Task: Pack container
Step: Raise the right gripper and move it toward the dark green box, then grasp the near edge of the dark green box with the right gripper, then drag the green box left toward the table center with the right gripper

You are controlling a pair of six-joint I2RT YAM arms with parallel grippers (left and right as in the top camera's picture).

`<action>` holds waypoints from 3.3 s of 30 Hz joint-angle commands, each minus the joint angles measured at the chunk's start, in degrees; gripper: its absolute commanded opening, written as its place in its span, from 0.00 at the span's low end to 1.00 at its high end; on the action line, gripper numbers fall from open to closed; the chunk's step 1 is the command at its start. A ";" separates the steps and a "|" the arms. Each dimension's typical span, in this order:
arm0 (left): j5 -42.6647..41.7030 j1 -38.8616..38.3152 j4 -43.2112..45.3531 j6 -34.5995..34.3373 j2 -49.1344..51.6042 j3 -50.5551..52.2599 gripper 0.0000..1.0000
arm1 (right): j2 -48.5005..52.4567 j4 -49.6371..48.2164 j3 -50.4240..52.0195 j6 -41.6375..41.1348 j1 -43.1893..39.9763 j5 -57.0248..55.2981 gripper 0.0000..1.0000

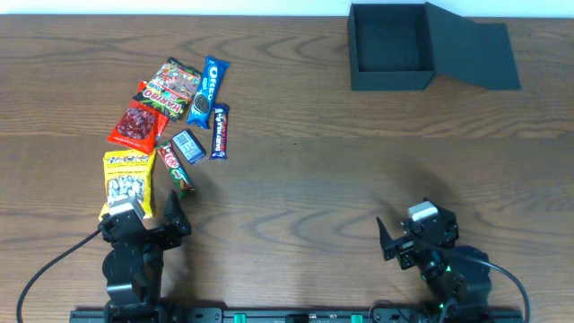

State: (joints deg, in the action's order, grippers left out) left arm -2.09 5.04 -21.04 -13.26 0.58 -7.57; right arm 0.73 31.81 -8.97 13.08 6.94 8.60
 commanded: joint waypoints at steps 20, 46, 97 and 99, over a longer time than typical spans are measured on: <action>1.03 -0.24 -0.35 0.85 -0.33 1.20 0.95 | 16.33 -52.59 0.17 -16.06 -0.04 6.16 0.99; 1.03 -0.24 -0.35 0.85 -0.33 1.20 0.95 | 93.55 -45.70 -61.33 -31.80 0.81 15.50 0.99; 1.03 -0.24 -0.35 0.85 -0.33 1.20 0.95 | 126.14 2.75 -88.91 -75.12 -9.64 8.13 0.08; 1.03 -0.24 -0.35 0.85 -0.33 1.20 0.95 | 126.14 5.68 -90.05 -72.74 -9.60 8.11 0.03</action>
State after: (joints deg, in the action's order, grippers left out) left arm -1.48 5.02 -20.82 -13.26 0.58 -7.53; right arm 125.27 35.14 -97.91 -64.53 -2.39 17.82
